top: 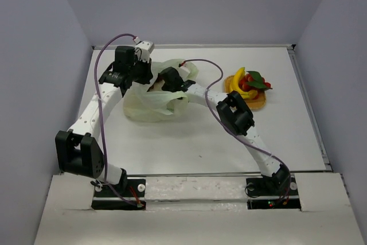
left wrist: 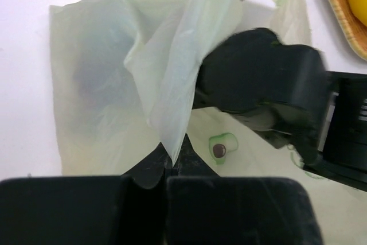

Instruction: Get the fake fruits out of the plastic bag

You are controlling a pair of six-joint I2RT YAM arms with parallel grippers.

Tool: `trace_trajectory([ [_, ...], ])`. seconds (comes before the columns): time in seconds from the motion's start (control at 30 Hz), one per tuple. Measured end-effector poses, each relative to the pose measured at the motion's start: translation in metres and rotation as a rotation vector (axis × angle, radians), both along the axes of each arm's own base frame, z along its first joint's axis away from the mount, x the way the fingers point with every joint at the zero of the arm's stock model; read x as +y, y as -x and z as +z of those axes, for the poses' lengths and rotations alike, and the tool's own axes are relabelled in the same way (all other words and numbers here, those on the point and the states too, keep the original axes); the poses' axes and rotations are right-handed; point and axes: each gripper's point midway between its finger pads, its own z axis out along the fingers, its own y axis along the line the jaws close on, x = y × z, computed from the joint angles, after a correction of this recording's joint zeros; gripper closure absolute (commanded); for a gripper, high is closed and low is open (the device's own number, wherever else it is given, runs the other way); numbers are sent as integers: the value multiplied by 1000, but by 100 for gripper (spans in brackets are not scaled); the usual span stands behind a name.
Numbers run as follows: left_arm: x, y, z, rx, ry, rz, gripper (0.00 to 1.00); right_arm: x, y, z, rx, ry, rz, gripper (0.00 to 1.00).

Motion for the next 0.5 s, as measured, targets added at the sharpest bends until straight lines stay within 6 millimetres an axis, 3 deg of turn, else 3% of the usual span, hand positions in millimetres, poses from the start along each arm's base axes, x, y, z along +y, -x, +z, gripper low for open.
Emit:
trace_trajectory([
  [0.13,27,-9,-1,-4,-19,83,100,-15,23,7,16,87,98,91],
  [0.27,49,-15,-3,-14,-51,142,100,-37,53,36,-3,130,190,92],
  [0.37,54,-12,-13,-4,-82,141,100,-51,77,78,-66,115,265,98],
  [0.5,58,2,-31,23,-129,112,100,-67,99,131,-169,69,312,99],
])
